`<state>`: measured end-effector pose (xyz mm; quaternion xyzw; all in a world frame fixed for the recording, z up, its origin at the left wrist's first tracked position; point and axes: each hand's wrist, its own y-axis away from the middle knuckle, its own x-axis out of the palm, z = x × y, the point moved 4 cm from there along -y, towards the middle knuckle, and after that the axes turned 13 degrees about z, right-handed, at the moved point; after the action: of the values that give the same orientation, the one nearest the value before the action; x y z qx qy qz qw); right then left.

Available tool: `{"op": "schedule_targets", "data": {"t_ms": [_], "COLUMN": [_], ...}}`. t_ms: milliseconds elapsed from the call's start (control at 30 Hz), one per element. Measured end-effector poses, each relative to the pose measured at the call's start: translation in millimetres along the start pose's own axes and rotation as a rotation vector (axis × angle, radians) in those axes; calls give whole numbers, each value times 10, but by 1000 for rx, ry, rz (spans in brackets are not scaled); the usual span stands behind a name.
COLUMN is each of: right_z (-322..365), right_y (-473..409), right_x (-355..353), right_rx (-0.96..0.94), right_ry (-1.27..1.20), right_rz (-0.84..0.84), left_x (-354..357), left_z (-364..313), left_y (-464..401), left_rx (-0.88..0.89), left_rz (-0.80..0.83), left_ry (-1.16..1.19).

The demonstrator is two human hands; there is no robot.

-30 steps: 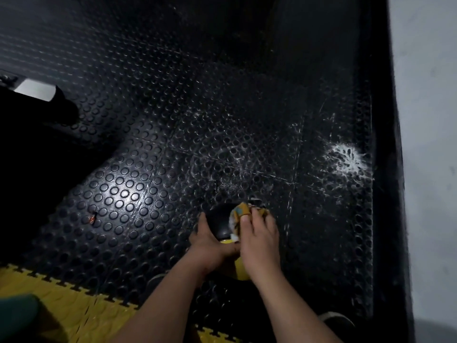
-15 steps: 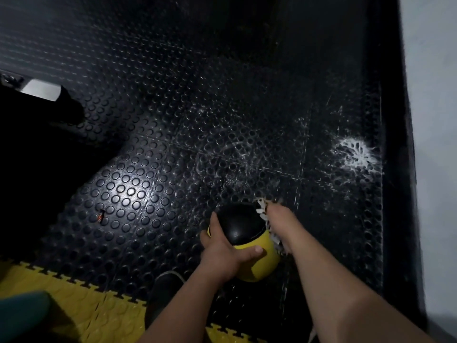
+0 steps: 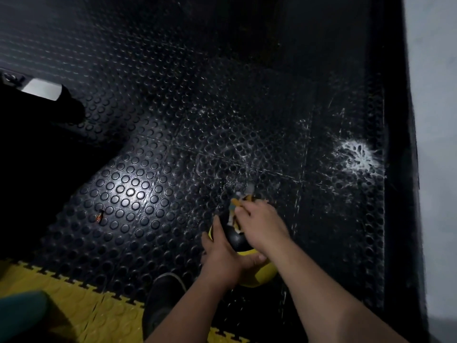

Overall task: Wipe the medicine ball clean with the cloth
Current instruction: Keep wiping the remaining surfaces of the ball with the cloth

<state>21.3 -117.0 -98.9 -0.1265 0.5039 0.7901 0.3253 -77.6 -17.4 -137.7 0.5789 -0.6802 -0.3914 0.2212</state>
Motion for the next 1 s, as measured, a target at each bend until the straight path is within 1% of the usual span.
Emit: {"op": "schedule_targets", "data": {"t_ms": [33, 67, 167, 200, 267, 333, 367, 400, 433, 467, 500, 533, 567, 600, 633, 700, 733, 800, 867, 900, 933, 1000], "right_z": [17, -35, -241, -222, -34, 156, 176, 136, 21, -92, -215, -252, -208, -74, 20, 182, 172, -4, -173, -223, -172, -10], "right_y": [47, 23, -235, -284, -261, -121, -47, -37, -146, -246, -338, -379, -390, -327, -303, -96, -48, -205, -358, -437, -451, -426], "right_x": [6, -15, -181, -221, -164, -23, 15, 24, -20, -112, -195, -268, -272, -230, -136, 0, 3, -97, -252, -302, -292, -175], "right_rx": [-38, -22, 136, 168, 106, -36, -84, -111, -79, 11, 112, 171, 168, 107, 26, -86, -91, 32, 170, 213, 199, 111], "right_ry": [12, -9, -65, -20, 64, 123, 174, 209, 226, 269, 241, 242, 238, 306, 347, 258, 196, 105, 95, 133, 170, 211], "right_rz": [-29, -23, 114, 131, 98, 13, 8, 36, 85, 154, 214, 264, 267, 242, 165, 34, 16, 92, 236, 245, 233, 163], "left_x": [0, 6, 27, 32, -7, -57, -61, -50, -33, -9, 22, 45, 52, 49, 41, 29, 37, 70, 108, 123, 130, 102], "left_z": [6, 7, -21, -33, -25, 10, 16, 15, 5, -11, -16, -28, -34, -36, -29, -19, -16, -47, -92, -107, -114, -107], "left_y": [-3, -1, 15, 8, -21, -43, -37, -18, 7, 25, 33, 32, 25, 21, 17, 15, 28, 73, 102, 102, 98, 95], "left_rx": [-11, -10, -1, -7, -8, -16, -12, -1, 15, 28, 36, 38, 30, 19, 10, 8, 6, 3, -3, -6, -4, -4], "left_rz": [10, 9, -6, -3, -2, 5, 11, 11, 6, 1, 1, -1, -2, -1, 1, 1, 0, -2, -4, -1, -1, -11], "left_ry": [-6, -6, -10, -12, -13, -13, -14, -15, -20, -30, -43, -57, -67, -72, -69, -65, -66, -81, -128, -137, -139, -132]}}
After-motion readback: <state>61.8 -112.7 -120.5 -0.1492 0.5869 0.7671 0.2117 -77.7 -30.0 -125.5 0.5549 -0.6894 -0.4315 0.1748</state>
